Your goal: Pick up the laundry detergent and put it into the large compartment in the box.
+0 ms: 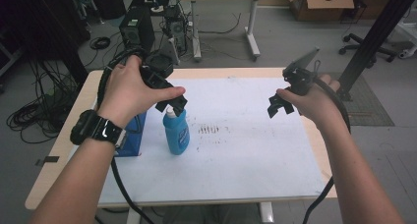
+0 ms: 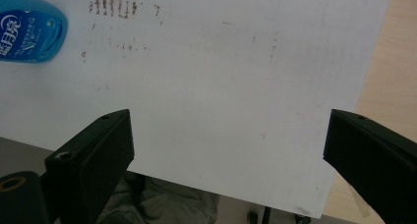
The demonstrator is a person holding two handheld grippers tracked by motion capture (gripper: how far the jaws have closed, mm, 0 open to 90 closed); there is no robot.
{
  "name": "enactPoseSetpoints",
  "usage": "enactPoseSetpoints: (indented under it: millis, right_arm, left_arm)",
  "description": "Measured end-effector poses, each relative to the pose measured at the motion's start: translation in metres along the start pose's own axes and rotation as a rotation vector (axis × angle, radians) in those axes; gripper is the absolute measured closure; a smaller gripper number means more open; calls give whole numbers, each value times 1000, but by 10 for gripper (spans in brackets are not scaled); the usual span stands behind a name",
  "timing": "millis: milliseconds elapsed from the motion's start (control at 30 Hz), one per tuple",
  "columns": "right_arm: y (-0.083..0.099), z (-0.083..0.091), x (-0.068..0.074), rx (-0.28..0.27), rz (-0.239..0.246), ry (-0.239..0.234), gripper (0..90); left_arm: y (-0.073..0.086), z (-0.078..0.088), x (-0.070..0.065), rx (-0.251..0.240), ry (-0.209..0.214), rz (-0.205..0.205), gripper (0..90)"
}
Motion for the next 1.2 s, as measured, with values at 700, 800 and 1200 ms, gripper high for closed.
enactPoseSetpoints:
  millis: [700,800,1200]
  right_arm:
    - [1,-11,-5,12,4,-16,54]
    - [2,-12,-8,14,5,-15,54]
    - [3,-19,-12,20,3,-20,55]
  left_arm:
    - [-18,-45,15,90,-46,6,40]
    - [-20,-51,14,95,-42,8,40]
    - [-18,-73,12,133,-45,-3,40]
Point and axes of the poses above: each handheld gripper's, and its own axes: z roughly backward along the jaws, y roughly out of its underside, x roughly to its left, the point moved 3 cm from there along -z, roughly forward along the jaws, and after that the axes turned 15 degrees about -x, right-handed, at the moved point
